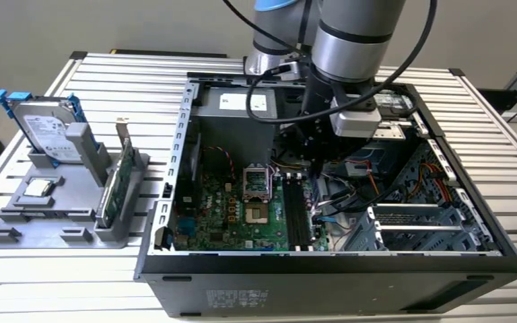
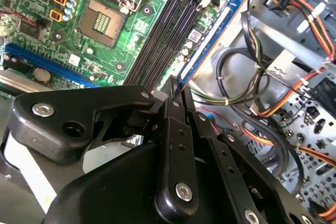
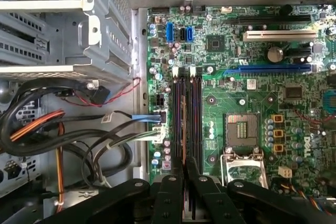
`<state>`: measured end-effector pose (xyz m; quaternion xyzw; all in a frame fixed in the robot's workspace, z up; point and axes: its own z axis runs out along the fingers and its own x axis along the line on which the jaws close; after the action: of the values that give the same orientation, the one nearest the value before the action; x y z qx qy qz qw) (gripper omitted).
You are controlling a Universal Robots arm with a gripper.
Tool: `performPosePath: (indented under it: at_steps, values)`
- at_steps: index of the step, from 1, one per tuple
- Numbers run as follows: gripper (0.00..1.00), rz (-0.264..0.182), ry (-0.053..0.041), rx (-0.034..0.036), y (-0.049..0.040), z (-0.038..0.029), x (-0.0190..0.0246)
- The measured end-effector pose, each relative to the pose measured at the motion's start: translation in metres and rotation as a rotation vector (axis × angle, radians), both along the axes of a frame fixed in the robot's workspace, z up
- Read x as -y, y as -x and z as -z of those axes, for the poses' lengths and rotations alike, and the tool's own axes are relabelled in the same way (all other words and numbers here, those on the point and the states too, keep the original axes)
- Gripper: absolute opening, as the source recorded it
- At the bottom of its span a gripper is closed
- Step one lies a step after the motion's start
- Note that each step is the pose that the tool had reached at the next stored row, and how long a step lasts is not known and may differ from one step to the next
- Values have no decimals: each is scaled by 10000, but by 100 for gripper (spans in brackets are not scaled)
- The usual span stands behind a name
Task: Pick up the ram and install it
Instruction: 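Insert the ram into the slot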
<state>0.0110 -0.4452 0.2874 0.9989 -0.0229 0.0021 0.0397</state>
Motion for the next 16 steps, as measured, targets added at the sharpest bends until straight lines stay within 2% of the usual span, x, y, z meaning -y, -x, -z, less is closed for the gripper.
performPosePath:
  at_steps: [8, 16]
  values:
    - [0, 1, -7, 1, 0, 146, 66]
    - [0, 1, -6, 1, 0, 291, 80]
